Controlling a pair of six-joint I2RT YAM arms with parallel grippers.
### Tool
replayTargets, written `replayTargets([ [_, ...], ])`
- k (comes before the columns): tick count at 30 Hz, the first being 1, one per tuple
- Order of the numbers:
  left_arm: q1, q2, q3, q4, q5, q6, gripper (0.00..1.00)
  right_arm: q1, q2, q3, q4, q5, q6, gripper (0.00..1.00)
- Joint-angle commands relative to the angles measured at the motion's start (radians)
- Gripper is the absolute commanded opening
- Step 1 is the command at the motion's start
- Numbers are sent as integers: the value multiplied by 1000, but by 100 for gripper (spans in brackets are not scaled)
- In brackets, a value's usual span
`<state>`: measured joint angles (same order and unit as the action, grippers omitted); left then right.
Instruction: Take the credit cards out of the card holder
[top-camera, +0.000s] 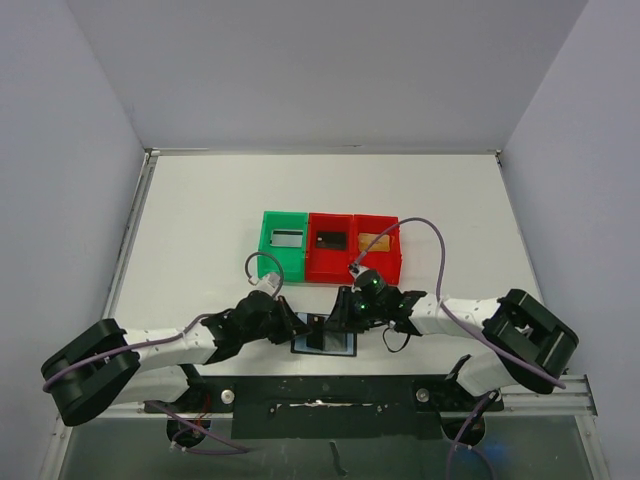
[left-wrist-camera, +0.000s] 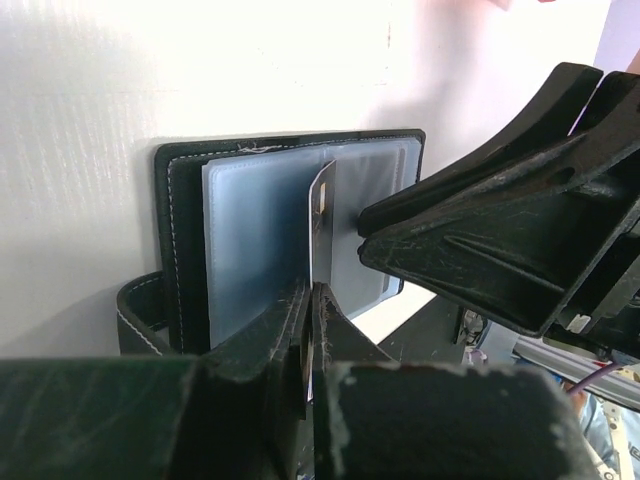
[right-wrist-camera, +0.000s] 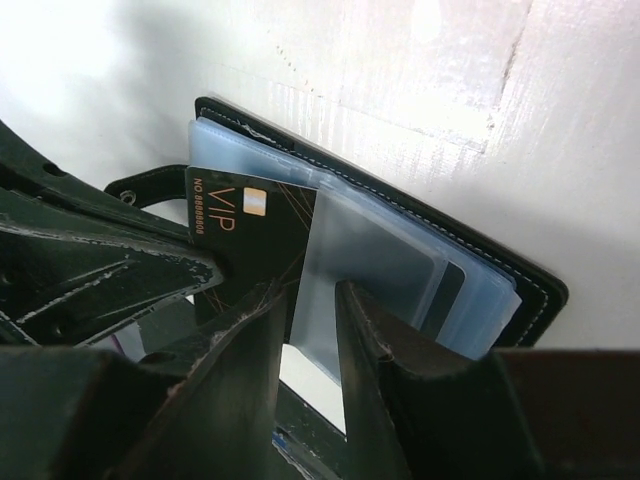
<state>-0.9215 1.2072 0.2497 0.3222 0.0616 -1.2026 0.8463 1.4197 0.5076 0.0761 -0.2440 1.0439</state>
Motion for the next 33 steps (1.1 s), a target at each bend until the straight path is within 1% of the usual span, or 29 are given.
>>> replayTargets([
  [1, -4, -41, 38, -81, -22, 42, 0, 5, -33, 27, -110, 70, -81, 30],
  [8, -5, -48, 51, -84, -19, 57, 0, 18, -90, 88, -125, 64, -110, 33],
  [11, -5, -62, 58, -88, -20, 65, 0, 18, -133, 83, -124, 95, -107, 41],
  [14, -5, -81, 59, -87, -26, 75, 0, 18, -174, 63, -118, 136, -95, 51],
  [17, -5, -88, 59, -84, -22, 81, 0, 18, -197, 33, -64, 110, -88, 52],
  [21, -5, -65, 62, -73, -11, 86, 0, 21, -142, 9, 57, -3, -60, 40],
  [24, -5, -45, 64, -54, 5, 84, 0, 23, -75, -6, 144, -61, -23, 34],
  [28, -7, -30, 69, -45, 10, 83, 0, 27, 17, 24, 107, -70, -11, 28],
  [31, -7, -28, 69, -37, 15, 81, 7, 30, 62, 41, 55, -51, -10, 23],
  [33, -8, -23, 67, -22, 26, 81, 11, 30, 74, 34, 61, -50, -5, 21],
])
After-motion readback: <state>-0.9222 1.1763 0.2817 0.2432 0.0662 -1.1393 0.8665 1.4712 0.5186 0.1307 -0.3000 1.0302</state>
